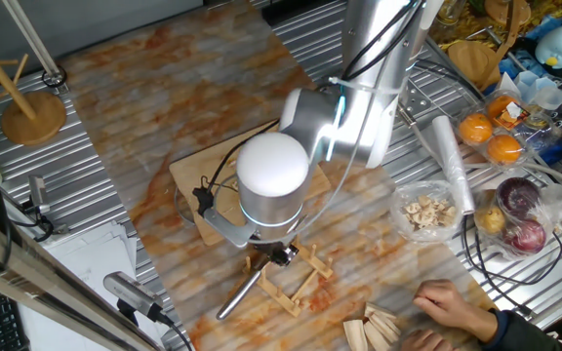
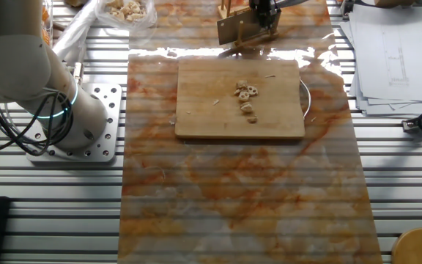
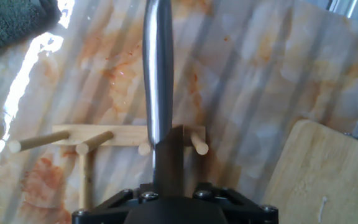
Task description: Slice the lotus root
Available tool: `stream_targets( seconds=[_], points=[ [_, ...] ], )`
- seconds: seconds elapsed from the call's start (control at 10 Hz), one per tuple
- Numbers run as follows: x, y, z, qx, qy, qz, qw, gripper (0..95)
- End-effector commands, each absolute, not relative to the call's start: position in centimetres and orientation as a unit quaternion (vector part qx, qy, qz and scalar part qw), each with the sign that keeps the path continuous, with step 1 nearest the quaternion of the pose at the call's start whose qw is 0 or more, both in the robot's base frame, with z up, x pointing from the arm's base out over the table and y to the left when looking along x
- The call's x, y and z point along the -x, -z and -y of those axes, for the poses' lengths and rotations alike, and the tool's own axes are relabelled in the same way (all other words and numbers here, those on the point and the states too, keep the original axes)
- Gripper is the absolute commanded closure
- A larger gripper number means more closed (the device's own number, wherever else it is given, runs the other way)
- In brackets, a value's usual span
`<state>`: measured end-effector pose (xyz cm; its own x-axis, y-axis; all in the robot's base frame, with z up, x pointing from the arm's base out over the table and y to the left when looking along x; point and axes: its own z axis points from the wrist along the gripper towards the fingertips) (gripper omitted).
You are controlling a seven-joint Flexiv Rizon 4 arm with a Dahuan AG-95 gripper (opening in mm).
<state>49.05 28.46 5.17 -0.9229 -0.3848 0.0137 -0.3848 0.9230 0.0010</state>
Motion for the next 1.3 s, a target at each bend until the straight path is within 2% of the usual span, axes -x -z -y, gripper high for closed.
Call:
stream_targets(
  seconds=[0.1, 0.3, 0.4, 0.5, 0.6, 0.7, 0.9, 1.3],
  points=[
    [-49.0, -8.3, -28.3, -0.194, 0.011, 0.981, 0.028, 38.0],
    [-48.6, -12.7, -27.4, -0.189, 0.016, 0.981, 0.049, 38.0],
    [-48.2, -14.8, -26.3, -0.180, 0.021, 0.982, 0.057, 57.0],
    [-47.5, -17.0, -24.5, -0.150, 0.021, 0.986, 0.063, 57.0],
    [-47.2, -17.5, -23.8, -0.137, 0.020, 0.988, 0.064, 57.0],
    [-46.0, -18.7, -20.8, -0.102, 0.021, 0.992, 0.068, 95.0],
    [-44.3, -19.6, -17.4, -0.100, 0.035, 0.991, 0.076, 95.0],
    [-40.2, -19.6, -12.6, -0.123, 0.043, 0.989, 0.071, 95.0]
  ],
)
